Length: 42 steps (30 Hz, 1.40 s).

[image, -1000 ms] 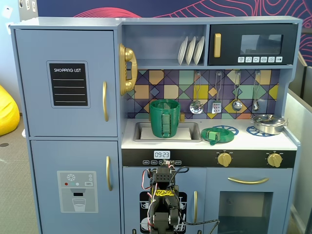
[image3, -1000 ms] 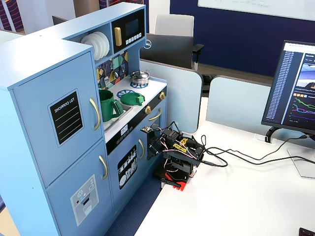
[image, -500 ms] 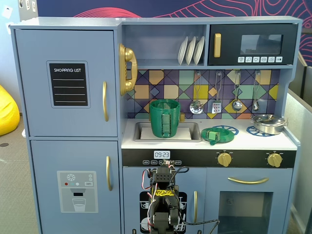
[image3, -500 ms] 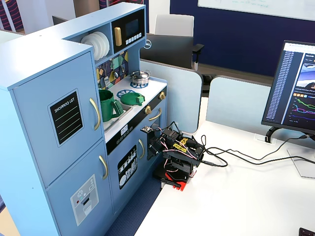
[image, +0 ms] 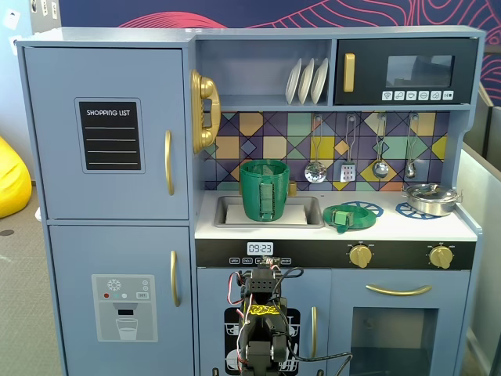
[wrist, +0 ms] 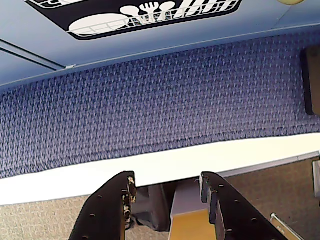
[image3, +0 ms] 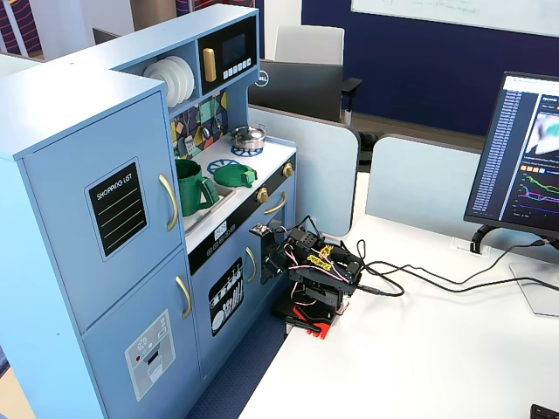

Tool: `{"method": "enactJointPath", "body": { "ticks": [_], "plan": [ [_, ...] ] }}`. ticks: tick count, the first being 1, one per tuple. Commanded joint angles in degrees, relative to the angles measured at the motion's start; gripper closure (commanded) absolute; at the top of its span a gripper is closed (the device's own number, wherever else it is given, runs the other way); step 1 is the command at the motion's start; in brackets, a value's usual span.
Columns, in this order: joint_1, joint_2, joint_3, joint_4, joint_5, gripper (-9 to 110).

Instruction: Pick up the lid from the counter and put it on the green recipient

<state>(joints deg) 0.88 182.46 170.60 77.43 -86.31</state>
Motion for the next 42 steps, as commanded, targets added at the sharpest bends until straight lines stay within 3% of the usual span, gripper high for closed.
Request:
{"method": "enactJointPath", "body": {
  "ticks": [1, 17, 22, 23, 25, 29, 34, 38, 42],
  "plan": [
    [1.0, -0.4, 1.1, 10.4, -0.3, 94],
    [-2.5, -0.4, 1.1, 10.4, -0.3, 93],
    [1.6, -0.4, 1.1, 10.4, -3.0, 92],
    [1.0, -1.1, 1.1, 8.4, -5.4, 102],
    [5.8, -4.6, -1.3, -3.3, -1.5, 99],
    [17.1, -16.1, -15.0, -23.3, -3.4, 99],
    [27.4, -26.5, -28.3, -40.0, -0.6, 91],
    [30.8, -27.3, -27.9, -57.4, -1.0, 72],
    [31.7, -28.2, -26.8, -67.9, -1.8, 59]
  ]
}}
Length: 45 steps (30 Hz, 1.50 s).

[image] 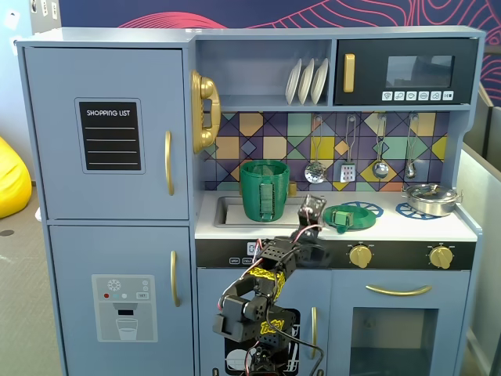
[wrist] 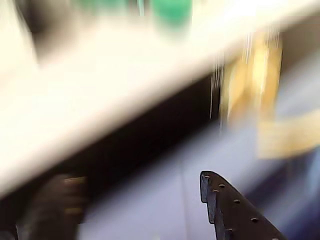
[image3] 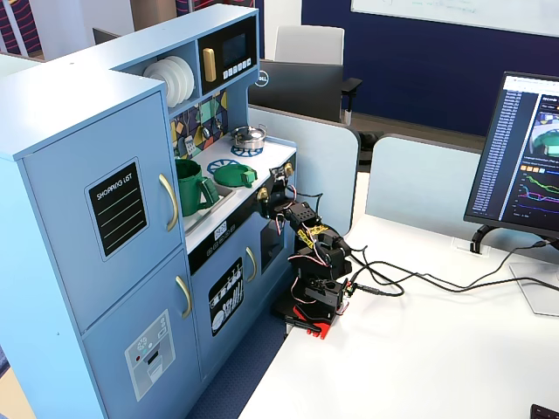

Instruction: Pick up the lid from the counter and put it on the green recipient

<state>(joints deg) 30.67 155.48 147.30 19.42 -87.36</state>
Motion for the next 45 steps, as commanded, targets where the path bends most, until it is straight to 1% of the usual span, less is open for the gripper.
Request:
{"method": "enactJointPath", "body": {
  "ticks": [1, 5, 8, 19, 28, 33, 35, 36, 37, 38, 45],
  "plan": [
    [2.0, -2.2, -3.6, -11.8, -1.1, 58],
    [2.2, -7.3, -4.1, -20.1, -3.6, 57],
    [3.0, -11.9, -6.5, -23.2, -5.4, 57],
    [3.6, -23.9, -14.7, -27.9, -6.2, 55],
    [4.4, -31.6, -20.7, -29.1, -7.9, 62],
    [4.3, -35.0, -23.3, -29.4, -7.7, 67],
    [4.0, -36.3, -24.2, -29.9, -6.9, 73],
    [3.7, -36.9, -24.4, -30.8, -4.9, 79],
    [3.1, -37.4, -24.5, -33.0, -1.3, 94],
    [2.5, -37.9, -24.5, -34.5, 1.1, 102],
    [1.4, -38.0, -27.3, -34.8, -1.4, 102]
  ]
}}
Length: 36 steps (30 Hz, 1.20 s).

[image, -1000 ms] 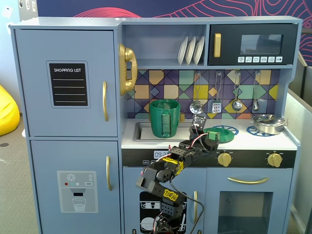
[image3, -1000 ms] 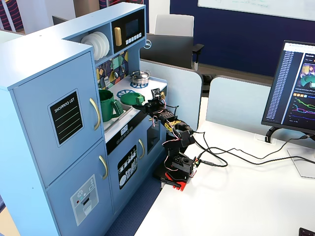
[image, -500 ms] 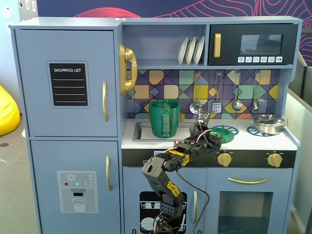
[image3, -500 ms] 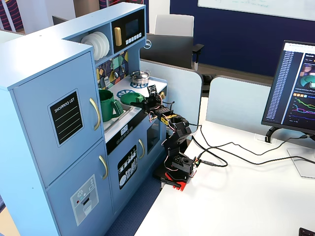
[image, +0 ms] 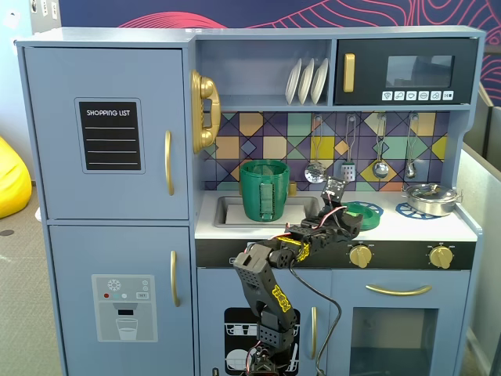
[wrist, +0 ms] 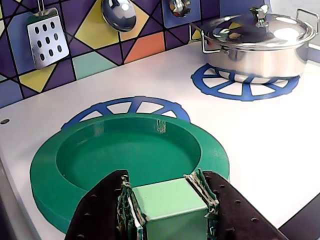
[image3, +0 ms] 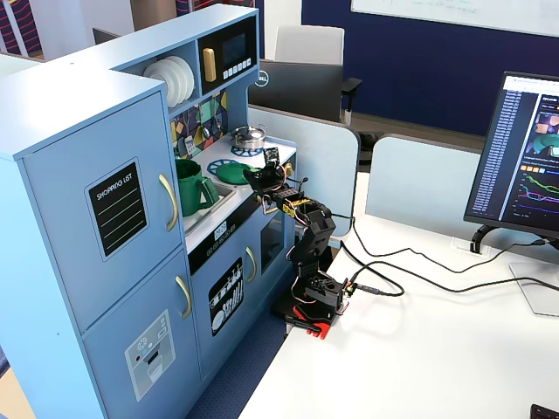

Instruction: Pick up the lid from the counter and put it on the green recipient

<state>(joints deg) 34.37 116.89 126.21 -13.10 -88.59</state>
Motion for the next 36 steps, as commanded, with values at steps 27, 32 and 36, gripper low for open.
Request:
{"method": "enactJointPath", "body": {
  "ticks": [27, 32, 36],
  "plan": [
    [-30.8, 2.9, -44.4, 33.3, -6.3, 102],
    [-32.3, 2.3, -44.3, 33.6, -7.4, 102],
    [-32.2, 2.9, -43.2, 33.9, -7.3, 102]
  ]
}}
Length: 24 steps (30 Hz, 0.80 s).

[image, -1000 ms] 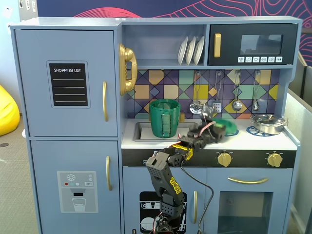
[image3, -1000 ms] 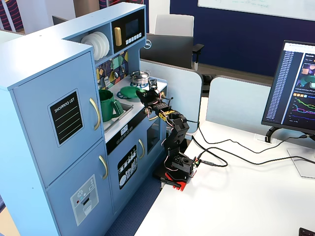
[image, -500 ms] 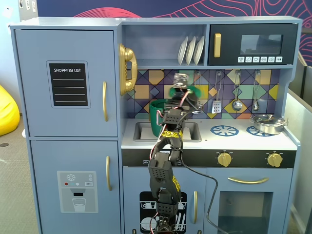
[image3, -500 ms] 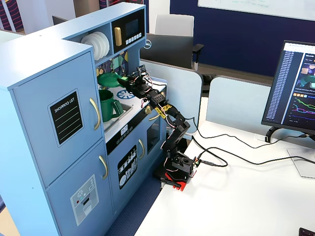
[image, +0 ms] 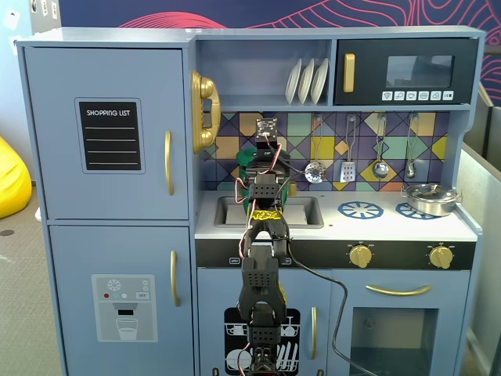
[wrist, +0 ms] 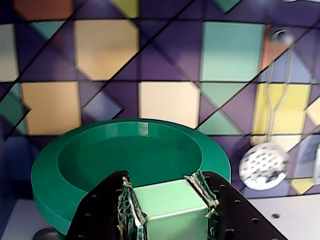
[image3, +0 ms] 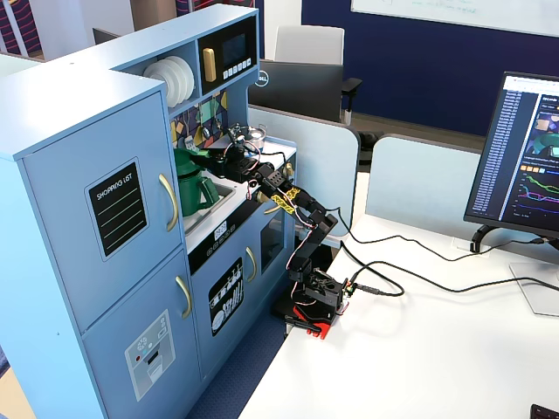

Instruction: Pick up the lid from the counter and put it on the green recipient

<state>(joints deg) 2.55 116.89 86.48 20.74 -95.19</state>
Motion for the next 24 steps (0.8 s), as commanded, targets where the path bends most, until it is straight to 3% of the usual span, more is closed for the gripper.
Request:
{"method": "enactJointPath", "body": {
  "ticks": [1, 24],
  "plan": [
    [-0.3, 3.1, -3.1, 0.1, -0.7, 102],
    [3.0, 5.7, 4.1, 1.2, -1.2, 102]
  ]
}}
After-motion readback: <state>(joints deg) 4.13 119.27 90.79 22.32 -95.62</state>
